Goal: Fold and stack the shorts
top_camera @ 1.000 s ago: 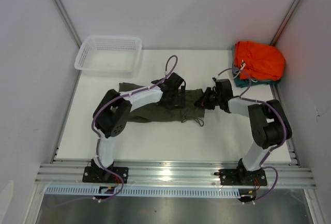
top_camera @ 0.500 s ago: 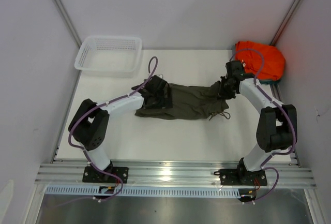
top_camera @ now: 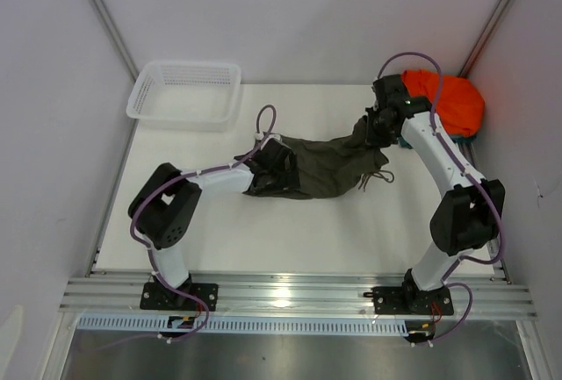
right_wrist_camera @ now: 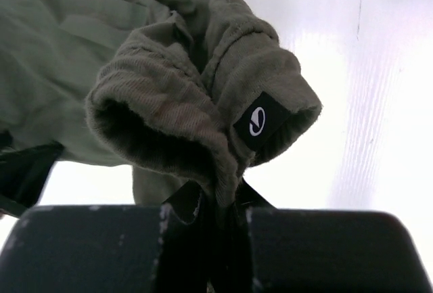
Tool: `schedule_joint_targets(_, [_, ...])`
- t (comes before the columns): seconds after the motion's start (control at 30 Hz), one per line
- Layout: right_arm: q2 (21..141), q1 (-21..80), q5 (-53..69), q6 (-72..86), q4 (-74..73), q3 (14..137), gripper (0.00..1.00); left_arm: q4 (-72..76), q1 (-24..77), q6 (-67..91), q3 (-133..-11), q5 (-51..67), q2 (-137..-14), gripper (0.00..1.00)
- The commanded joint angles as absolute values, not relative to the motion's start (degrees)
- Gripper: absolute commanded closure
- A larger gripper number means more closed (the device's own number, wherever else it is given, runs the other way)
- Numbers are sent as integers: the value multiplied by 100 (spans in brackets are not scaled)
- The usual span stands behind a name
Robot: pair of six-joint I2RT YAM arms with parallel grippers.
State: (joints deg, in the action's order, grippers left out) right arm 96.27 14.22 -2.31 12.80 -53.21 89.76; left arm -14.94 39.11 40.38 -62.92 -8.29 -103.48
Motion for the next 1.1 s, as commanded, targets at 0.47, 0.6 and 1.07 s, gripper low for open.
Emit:
schedule_joint_targets(0.47, [10968,2830,-1354,1529,-6407,10898,95,-914,4737,5027,-5854,-765,-9976,3])
schedule_joint_targets(0.6, [11127,2997,-1537,1521,-6600,11223,95,-1019,4746,4966,-5695,-765,-9468,3])
schedule_joint_targets(1.07, [11355,3138,-1819,1450,-6741,11382,95,-2012,3640,4466,-4782,-351,-7041,1])
